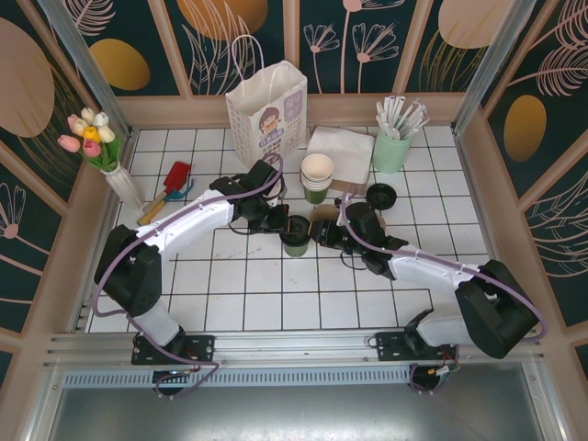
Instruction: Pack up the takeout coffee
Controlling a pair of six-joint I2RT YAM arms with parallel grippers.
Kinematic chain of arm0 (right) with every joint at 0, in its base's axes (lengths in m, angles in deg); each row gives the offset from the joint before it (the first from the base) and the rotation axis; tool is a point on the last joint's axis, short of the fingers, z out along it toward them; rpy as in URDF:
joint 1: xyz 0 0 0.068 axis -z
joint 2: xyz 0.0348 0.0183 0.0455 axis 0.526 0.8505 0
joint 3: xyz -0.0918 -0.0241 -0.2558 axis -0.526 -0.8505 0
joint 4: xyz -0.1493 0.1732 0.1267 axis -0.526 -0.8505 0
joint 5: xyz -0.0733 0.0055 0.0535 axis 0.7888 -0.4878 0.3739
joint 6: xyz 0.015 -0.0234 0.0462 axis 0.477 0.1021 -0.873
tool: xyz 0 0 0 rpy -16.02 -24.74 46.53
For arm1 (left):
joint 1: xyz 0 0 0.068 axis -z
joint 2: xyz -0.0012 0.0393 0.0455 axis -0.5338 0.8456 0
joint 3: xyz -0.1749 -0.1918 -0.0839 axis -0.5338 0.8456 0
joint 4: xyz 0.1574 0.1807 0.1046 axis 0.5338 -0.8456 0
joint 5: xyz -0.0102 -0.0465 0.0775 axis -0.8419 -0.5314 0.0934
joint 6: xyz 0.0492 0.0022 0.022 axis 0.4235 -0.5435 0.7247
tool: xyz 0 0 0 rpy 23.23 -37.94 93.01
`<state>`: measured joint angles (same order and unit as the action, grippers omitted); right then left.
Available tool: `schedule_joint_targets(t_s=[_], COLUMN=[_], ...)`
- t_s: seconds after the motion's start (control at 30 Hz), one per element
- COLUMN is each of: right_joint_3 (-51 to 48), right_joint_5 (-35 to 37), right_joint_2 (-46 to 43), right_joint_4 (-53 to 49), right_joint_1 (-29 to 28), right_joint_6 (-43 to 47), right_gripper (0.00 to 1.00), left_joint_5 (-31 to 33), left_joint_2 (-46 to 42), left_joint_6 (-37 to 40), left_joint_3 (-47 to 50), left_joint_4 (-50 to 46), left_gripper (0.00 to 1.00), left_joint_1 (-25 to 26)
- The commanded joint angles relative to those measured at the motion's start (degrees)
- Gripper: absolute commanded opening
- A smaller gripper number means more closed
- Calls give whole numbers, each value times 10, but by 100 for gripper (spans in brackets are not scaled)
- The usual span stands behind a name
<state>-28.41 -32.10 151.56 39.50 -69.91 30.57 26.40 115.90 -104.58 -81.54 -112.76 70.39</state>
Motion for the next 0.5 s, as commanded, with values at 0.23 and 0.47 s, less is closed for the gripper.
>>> schedule_joint_targets(t_s=[0.23,0.47], right_joint_3=[-27,-2], right_joint_5=[54,-58], right_joint_2=[31,-27], right_joint_4=[-272,-172], right_joint_1=[2,0], right_joint_6=[44,41], right_gripper=[24,39], left_joint_5=[73,107], left_joint_2=[99,100], left_joint_6=[25,23], left_joint_3=[58,-25], left_joint_4=[-105,-159], left_gripper=[0,0], left_joint_1=[9,10])
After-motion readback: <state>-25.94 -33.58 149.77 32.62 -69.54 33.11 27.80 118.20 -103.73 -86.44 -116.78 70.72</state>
